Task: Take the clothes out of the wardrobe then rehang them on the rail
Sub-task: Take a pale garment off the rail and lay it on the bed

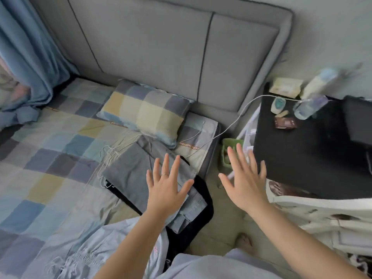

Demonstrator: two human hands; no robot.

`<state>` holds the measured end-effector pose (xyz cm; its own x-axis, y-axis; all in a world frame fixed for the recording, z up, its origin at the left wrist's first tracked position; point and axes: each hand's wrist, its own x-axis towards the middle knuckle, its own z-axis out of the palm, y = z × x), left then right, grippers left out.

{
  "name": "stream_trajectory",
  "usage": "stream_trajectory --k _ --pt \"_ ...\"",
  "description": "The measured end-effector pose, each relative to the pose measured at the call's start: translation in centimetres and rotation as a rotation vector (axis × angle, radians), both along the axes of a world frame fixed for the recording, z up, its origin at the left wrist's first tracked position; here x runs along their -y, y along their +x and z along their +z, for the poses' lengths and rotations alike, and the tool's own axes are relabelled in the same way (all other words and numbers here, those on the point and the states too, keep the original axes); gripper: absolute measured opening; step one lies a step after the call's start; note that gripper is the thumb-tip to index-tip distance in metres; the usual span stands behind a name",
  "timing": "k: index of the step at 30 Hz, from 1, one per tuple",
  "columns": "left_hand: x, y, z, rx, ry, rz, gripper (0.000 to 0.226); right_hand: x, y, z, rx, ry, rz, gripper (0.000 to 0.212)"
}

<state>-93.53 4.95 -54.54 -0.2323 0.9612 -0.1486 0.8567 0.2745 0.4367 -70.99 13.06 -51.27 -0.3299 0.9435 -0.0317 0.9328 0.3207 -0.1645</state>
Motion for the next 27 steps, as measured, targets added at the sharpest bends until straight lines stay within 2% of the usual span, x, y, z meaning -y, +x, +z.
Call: stream_trajectory --k 6,13,21,27 --pt "-5.1 10.1 2.0 -0.01 0.088 -0.326 0.079 3.1 10.7 2.6 -0.007 0.069 -0.315 0.075" --pt "-7.1 26.2 5.0 0.003 0.211 -0.694 0.08 9.4 24.9 5.0 -0.041 0.129 -0.679 0.075" --pt "-5.7 48.7 9.0 -0.013 0.366 -1.1 0.076 17.6 43.3 8.7 0.055 0.243 -0.978 0.072" --pt "-3.9 66.4 13.4 0.091 0.509 -1.312 0.077 23.1 56.8 13.4 0.155 0.378 -1.149 0.073"
